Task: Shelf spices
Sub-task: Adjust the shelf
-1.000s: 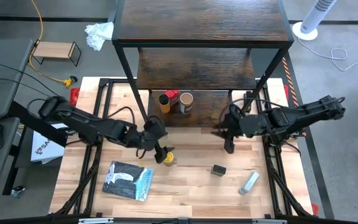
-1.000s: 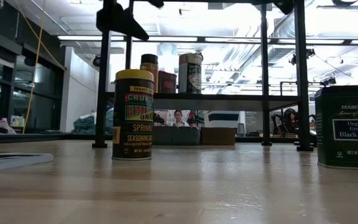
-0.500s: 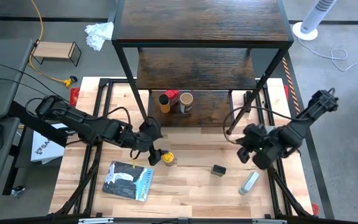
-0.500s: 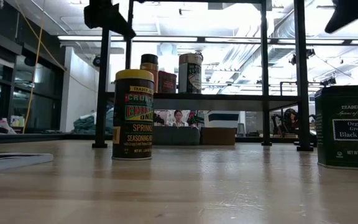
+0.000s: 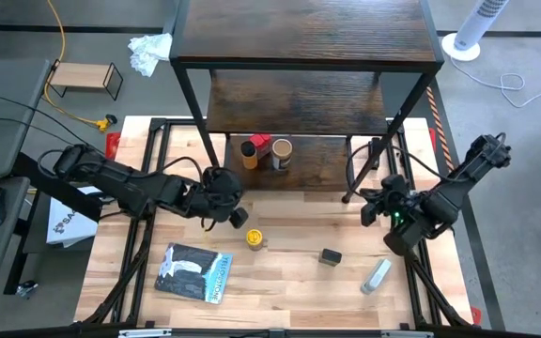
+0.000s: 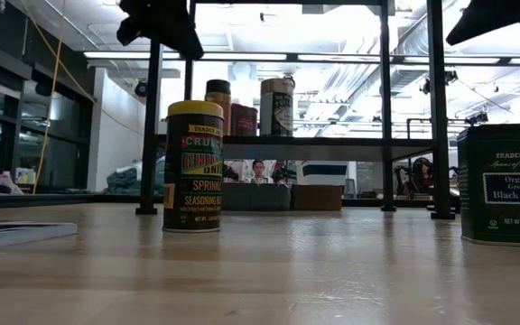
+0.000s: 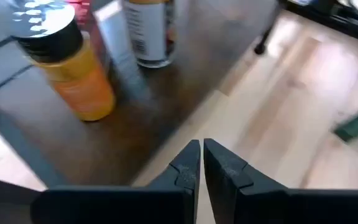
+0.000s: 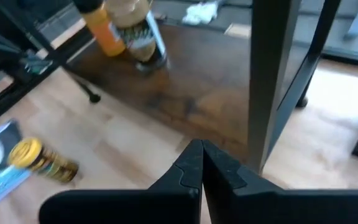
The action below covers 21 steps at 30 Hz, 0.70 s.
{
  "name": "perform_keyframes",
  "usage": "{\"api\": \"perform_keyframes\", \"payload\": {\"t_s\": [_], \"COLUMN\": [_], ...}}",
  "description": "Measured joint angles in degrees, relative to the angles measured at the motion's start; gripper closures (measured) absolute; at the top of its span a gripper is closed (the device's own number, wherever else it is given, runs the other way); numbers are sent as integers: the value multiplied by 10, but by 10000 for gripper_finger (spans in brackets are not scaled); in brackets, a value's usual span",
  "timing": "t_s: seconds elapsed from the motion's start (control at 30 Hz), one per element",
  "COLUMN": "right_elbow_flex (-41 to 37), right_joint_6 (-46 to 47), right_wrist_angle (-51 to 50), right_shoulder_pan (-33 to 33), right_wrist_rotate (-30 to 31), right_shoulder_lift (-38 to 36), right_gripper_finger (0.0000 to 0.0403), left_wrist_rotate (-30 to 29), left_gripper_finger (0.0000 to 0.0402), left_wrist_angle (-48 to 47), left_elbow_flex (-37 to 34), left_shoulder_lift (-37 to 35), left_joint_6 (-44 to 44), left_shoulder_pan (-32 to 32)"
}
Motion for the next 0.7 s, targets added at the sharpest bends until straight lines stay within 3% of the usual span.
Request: {"api": "perform_keyframes", "payload": {"t_s": [0.2, 0.5, 0.6, 0.7], "right_elbow_flex": [0, 0, 0, 0], "right_joint_6": [-53, -248, -303, -338], "right_wrist_angle": [4, 128, 159, 166], "right_shoulder_pan": [-54, -98, -109, -117], "right_wrist_rotate": [9, -50, -68, -66], "right_shoulder_lift": [-3, -10, -10, -10], "right_gripper_finger": [403, 403, 403, 403], "left_wrist_rotate": [-3, 98, 95, 42], "left_gripper_finger": [397, 401, 401, 401], "left_wrist_angle": [18, 118, 87, 9], "left_elbow_flex": [0, 0, 0, 0], "left_shoulder_lift": [4, 2, -5, -6], "left_joint_6": [0, -16, -73, -174], "left_shoulder_pan": [12, -62, -107, -153]}}
